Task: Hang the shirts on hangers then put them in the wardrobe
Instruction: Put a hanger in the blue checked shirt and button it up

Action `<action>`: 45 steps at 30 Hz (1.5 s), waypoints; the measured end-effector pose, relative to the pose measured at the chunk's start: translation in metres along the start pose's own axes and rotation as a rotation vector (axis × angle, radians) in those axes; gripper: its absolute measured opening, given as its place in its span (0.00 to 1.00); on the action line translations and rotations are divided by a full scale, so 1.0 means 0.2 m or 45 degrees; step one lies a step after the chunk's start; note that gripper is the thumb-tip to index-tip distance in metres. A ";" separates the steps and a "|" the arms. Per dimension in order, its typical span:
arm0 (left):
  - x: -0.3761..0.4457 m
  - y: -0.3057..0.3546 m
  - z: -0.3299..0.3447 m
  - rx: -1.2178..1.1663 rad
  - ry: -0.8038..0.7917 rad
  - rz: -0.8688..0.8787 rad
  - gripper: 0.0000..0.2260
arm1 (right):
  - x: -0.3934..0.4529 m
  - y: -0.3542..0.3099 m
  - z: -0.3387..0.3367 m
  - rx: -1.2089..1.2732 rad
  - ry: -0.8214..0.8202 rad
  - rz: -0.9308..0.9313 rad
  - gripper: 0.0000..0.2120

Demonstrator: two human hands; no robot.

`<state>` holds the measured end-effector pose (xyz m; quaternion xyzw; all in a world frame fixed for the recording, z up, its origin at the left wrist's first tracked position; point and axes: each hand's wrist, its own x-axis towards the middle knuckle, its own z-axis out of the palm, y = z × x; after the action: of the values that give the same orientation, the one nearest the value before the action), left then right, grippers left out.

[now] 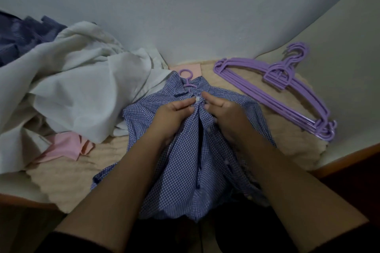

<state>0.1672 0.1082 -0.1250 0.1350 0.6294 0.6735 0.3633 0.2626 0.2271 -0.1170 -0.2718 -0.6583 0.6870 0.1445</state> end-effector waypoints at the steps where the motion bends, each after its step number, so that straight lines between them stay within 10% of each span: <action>1: 0.03 0.01 0.00 -0.004 -0.008 -0.005 0.14 | 0.04 -0.01 -0.01 0.006 -0.007 -0.009 0.19; 18: -0.16 -0.20 -0.21 0.498 -0.111 -0.139 0.08 | -0.19 0.17 -0.10 -0.554 -0.072 0.134 0.19; 29: -0.26 -0.20 -0.16 1.209 0.291 0.259 0.05 | -0.28 0.19 -0.06 -1.052 0.150 0.005 0.11; 37: -0.20 -0.16 -0.09 1.346 0.205 -0.028 0.06 | -0.18 0.16 -0.04 -1.182 0.106 0.248 0.16; 45: -0.21 -0.09 -0.11 0.201 0.075 -0.306 0.07 | -0.20 0.10 -0.02 -0.648 0.098 0.265 0.07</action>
<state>0.1889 0.0626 -0.1344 0.0670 0.7023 0.5772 0.4111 0.3005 0.2074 -0.1293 -0.3915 -0.7723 0.4997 0.0252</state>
